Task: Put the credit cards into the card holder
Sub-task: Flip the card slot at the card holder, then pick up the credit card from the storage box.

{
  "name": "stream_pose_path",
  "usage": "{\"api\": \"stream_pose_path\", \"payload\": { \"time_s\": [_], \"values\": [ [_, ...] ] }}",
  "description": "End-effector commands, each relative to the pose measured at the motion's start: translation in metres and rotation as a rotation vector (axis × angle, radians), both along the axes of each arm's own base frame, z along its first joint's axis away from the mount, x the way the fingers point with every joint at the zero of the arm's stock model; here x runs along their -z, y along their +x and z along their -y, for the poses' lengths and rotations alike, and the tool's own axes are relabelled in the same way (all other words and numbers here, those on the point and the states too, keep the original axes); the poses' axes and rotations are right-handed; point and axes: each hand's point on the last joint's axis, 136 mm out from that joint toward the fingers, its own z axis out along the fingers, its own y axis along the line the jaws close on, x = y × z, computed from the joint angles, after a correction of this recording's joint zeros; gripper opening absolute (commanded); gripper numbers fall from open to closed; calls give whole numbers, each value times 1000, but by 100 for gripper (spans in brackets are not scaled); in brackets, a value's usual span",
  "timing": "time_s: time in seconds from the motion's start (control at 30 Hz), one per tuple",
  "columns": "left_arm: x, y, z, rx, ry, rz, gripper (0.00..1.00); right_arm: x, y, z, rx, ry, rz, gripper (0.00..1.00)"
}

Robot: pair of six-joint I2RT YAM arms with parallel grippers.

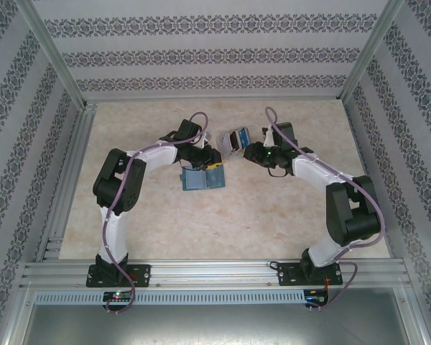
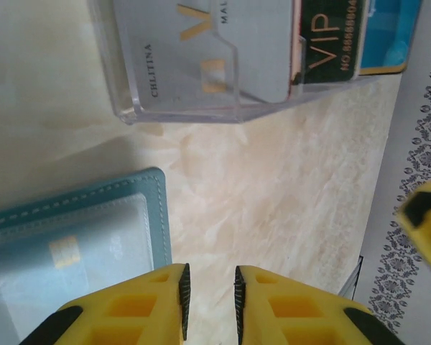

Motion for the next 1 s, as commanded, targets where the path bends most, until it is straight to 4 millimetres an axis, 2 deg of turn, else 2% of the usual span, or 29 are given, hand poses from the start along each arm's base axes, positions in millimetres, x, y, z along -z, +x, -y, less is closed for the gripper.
{"api": "stream_pose_path", "payload": {
  "time_s": [0.0,0.13,0.2,0.33,0.47,0.67,0.97],
  "values": [
    [-1,3,12,14,-35,-6,26,2,0,18,13,-50,-13,37],
    [-14,9,14,15,-35,30,27,-2,20,27,-18,-121,-45,43],
    [-22,14,14,21,-31,48,30,-5,33,27,-33,-135,-46,45],
    [-35,25,12,18,-9,85,38,-1,58,27,-44,-175,-68,48],
    [-38,42,5,-11,5,103,43,7,83,22,-52,-152,-93,50],
    [-30,70,0,-53,39,120,47,17,105,14,-46,-119,-120,50],
    [-1,80,4,-43,52,74,47,20,110,-5,-92,-110,-142,51]
  ]
}}
